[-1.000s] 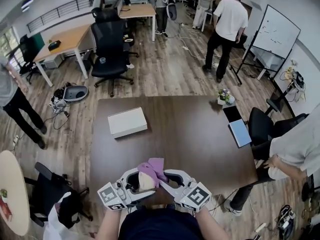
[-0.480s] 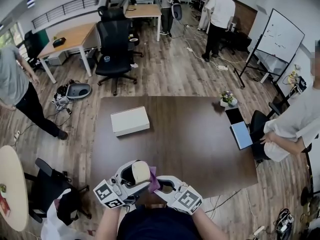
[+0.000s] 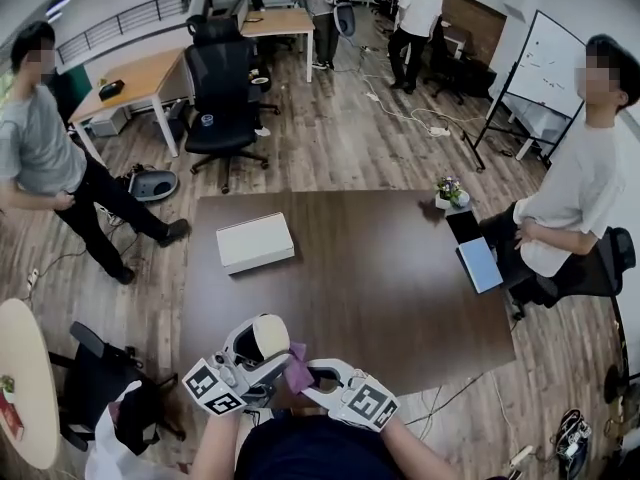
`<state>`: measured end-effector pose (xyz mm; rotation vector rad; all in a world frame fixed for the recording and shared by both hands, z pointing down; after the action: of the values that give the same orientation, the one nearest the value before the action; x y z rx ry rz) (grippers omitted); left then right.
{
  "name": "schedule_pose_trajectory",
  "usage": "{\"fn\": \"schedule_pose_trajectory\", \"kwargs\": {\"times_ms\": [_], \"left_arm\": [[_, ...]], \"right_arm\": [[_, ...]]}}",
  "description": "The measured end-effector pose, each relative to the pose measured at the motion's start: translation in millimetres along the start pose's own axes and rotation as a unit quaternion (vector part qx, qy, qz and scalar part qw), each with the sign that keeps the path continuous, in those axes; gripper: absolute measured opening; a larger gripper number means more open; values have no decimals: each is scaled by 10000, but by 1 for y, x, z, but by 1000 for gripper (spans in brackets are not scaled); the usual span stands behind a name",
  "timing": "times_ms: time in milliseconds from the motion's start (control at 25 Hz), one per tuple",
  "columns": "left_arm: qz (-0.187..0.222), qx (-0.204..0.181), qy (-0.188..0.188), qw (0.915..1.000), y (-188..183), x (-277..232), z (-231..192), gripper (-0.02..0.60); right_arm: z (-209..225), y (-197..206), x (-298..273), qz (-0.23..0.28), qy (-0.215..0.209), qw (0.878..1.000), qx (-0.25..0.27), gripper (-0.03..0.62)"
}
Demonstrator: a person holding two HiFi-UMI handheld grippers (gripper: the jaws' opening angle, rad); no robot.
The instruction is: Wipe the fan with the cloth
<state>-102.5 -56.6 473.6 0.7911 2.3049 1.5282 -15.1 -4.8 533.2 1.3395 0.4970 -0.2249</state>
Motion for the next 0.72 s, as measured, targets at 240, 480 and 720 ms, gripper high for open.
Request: {"fn": "schedule_pose_trajectory", "kwargs": {"times_ms": [240,480,720], "left_arm": [[-200,53,-318,9993,10,-4,-10,374],[-652,141,-697,9953,31,-5,-26,374],[-1093,133,-740,9912,57,-11,-30,374]], "right_arm": [[-4,12,3,-211,-195,9996,74,92],[-11,18,3,-178,-415,9990,-34,92],[-12,21,7,-65,-478,9988,-31,92]]}}
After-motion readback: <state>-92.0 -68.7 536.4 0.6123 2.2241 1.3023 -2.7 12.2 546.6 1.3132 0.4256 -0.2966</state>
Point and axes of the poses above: the fingertips, and each gripper's own axes: x backward along the fingers, z to its right, y out of its underside, the point moved 4 cm from there along x, backward along the fingers, and after that the axes turned 14 degrees about -z, right-handed, at the moved point
